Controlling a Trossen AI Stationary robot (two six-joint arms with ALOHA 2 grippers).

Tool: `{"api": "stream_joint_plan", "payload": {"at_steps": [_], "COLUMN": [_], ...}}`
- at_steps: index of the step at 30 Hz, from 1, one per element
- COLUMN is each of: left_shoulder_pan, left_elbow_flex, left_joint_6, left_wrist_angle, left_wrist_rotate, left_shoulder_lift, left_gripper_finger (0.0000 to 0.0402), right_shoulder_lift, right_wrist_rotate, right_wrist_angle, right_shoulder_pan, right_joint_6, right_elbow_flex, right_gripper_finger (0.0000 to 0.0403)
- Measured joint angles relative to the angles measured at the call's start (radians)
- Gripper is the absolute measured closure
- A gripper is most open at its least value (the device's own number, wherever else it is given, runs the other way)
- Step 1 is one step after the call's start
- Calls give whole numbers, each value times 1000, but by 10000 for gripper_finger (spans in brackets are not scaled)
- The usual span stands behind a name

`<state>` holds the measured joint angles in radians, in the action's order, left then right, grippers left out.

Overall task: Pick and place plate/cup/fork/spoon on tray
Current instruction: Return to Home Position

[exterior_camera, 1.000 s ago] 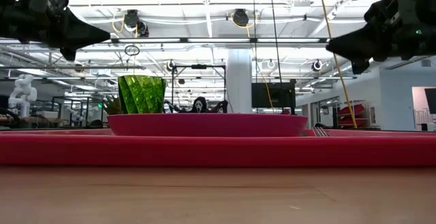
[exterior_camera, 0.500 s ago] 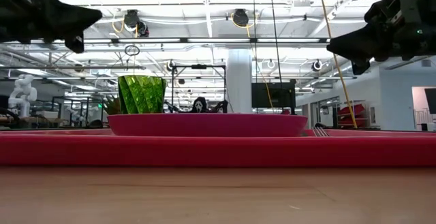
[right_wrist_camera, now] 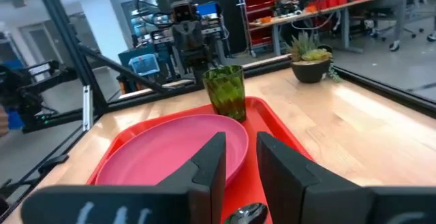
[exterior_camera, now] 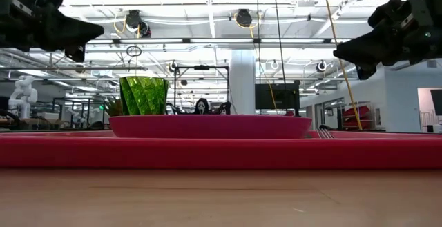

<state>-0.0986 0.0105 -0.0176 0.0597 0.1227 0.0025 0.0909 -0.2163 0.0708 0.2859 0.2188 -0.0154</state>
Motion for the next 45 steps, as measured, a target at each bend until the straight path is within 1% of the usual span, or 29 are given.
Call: {"api": "stream_joint_plan", "payload": {"at_steps": [3,6,12,16,20,24,27,31,36,38,45], "left_shoulder_pan": [0,0,0,4,28,58,72,79,79,79,79], "left_elbow_flex": [0,0,2,2,2,2,2,2,2,2,2], "left_joint_6": [18,6,-42,-47,-77,-87,-88,-80,-62,-58,-56], "left_wrist_angle": [8,-28,-35,-35,-35,-36,-36,-37,-37,-37,-37], "left_wrist_rotate": [-22,-28,-36,-26,-19,-17,-17,-17,-17,-16,-13], "left_shoulder_lift": [0,0,19,19,19,19,19,19,19,19,19], "left_gripper_finger": [392,398,389,398,393,395,398,388,394,398,388], "right_shoulder_lift": [-1,0,0,0,0,0,0,0,1,2,1], "right_wrist_rotate": [-56,-101,-102,-93,-31,57,138,222,319,349,347], "right_wrist_angle": [33,25,23,28,31,32,58,107,80,73,59], "right_shoulder_pan": [0,0,0,0,0,-14,-56,-128,-213,-230,-235], "right_joint_6": [-2,-2,-35,-85,-97,-76,-92,-102,-118,-142,-153], "right_elbow_flex": [0,0,0,0,0,0,0,0,0,0,0], "right_gripper_finger": [331,348,392,400,402,403,403,403,403,403,403]}}
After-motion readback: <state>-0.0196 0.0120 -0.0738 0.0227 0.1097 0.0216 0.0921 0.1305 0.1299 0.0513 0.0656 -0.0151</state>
